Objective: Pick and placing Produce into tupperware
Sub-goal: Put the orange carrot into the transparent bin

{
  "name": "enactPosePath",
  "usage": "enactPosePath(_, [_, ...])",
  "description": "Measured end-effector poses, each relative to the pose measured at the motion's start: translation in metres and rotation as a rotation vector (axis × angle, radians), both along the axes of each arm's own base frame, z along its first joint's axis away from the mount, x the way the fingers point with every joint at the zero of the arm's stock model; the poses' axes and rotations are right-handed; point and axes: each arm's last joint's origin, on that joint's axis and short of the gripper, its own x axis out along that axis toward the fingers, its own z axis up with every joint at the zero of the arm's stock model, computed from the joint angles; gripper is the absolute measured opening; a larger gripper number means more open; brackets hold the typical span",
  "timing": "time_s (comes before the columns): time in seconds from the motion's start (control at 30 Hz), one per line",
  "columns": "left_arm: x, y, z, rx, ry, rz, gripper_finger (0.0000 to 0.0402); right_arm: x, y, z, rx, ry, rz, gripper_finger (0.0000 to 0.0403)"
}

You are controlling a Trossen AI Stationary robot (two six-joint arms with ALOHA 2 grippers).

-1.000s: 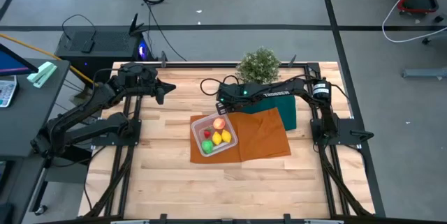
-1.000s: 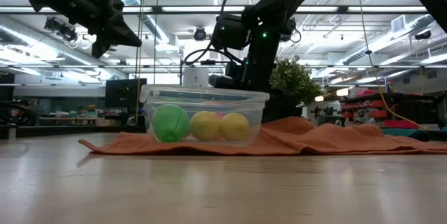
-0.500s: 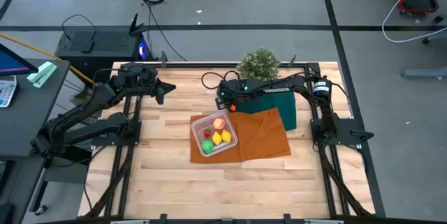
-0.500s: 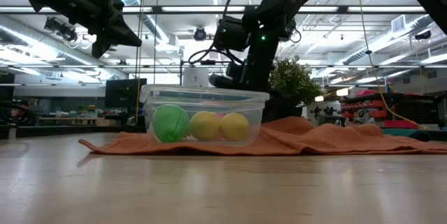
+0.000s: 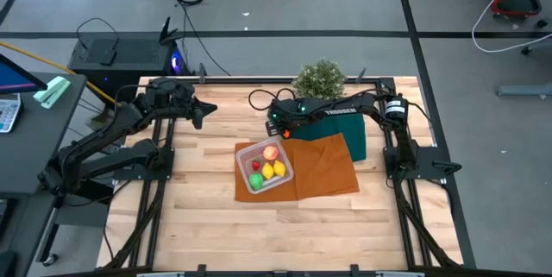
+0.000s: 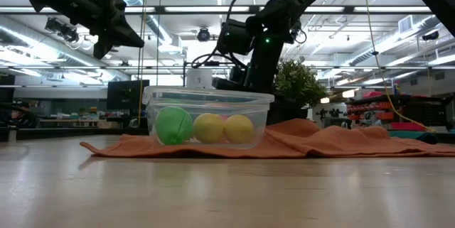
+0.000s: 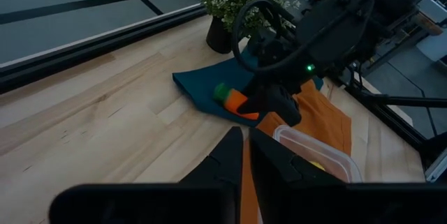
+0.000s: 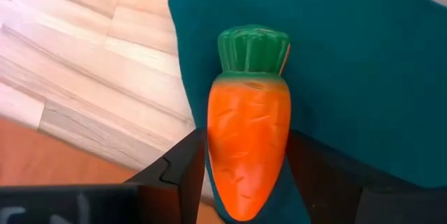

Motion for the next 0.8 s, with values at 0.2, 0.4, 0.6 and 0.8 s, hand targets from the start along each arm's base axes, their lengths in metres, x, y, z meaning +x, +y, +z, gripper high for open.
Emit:
enactPosePath(0.2, [0.0,0.0,0.0,0.0,0.0,0.0,0.0023,-0.0001,0.0,0.0,0.0,0.001,0.0,0.0125])
enactPosePath(0.4, [-0.0001,0.0,0.0,0.0,0.0,0.0,0.0029,0.0,0.0,0.0001,-0.001,0.0,0.001,0.0099])
enactPosePath(0.6, [0.0,-0.0001,0.0,0.0,0.0,0.0,0.0034,-0.0002,0.0001,0.001,-0.001,-0.001,0.001,0.0102])
enactPosePath(0.8, [-0.0001,0.0,0.0,0.0,0.0,0.0,0.0024,-0.0009,0.0002,0.0072,-0.008,-0.019,-0.003,0.0097])
